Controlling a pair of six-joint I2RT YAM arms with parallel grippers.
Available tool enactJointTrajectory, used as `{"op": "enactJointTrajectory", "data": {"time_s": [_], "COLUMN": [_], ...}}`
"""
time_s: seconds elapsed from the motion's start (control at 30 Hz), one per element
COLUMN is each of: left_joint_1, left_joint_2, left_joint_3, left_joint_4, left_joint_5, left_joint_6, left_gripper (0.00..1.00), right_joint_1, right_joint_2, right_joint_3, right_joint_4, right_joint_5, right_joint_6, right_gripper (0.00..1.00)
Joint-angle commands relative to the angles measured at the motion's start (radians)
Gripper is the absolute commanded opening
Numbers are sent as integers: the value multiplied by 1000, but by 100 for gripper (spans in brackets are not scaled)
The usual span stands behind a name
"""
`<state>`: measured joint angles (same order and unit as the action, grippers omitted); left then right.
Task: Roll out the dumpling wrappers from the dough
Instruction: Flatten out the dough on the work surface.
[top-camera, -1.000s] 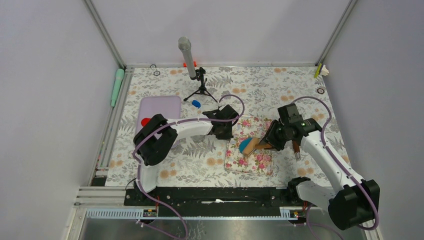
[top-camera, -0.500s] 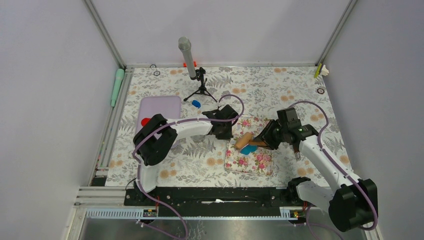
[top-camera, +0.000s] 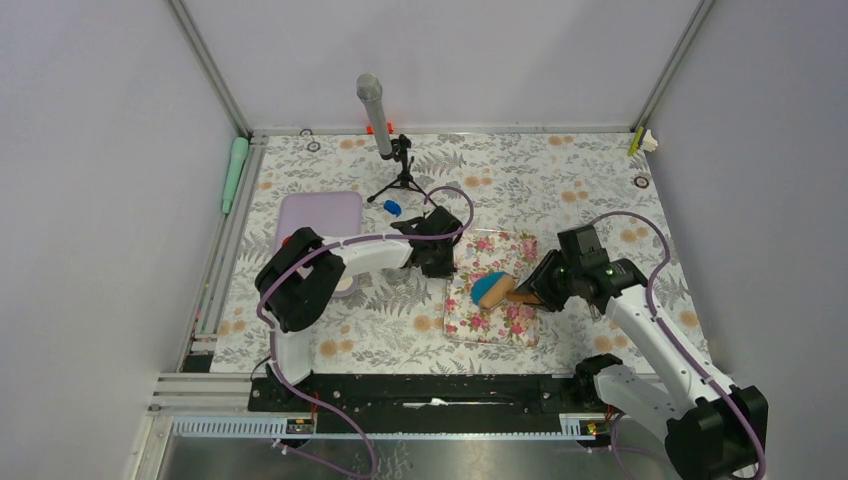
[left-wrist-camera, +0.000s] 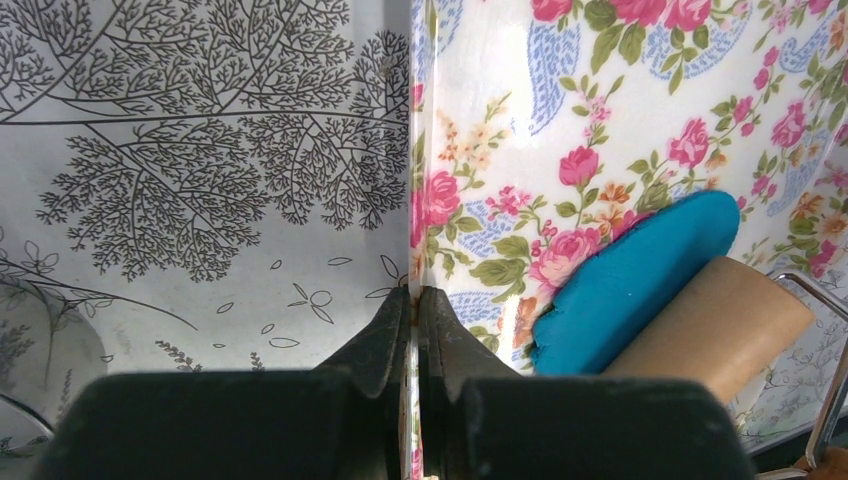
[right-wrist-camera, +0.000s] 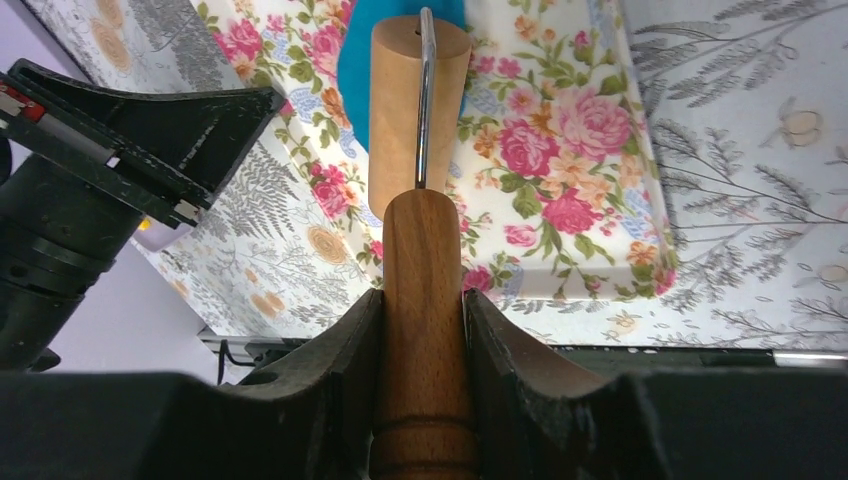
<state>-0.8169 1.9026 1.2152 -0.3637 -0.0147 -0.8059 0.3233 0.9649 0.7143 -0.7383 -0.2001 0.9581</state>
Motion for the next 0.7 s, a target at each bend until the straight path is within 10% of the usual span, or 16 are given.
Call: {"op": "enactJointTrajectory", "data": {"time_s": [0.0,0.67], "left_joint_1": [9,22], "left_joint_2": [-22,0], "left_joint_3": [-23,-21], "left_joint_4": [-31,9], "left_joint_5": [-18,50], "left_joint_6": [17,-17], "left_gripper": [0,0], "right_joint_1": [39,158], "right_joint_2": [109,50], "right_joint_3": [-67,5], "right_joint_4": [-4,-215], "right_joint_5": [145,294], "right_joint_6": [30,35], "right_gripper": [0,0]}}
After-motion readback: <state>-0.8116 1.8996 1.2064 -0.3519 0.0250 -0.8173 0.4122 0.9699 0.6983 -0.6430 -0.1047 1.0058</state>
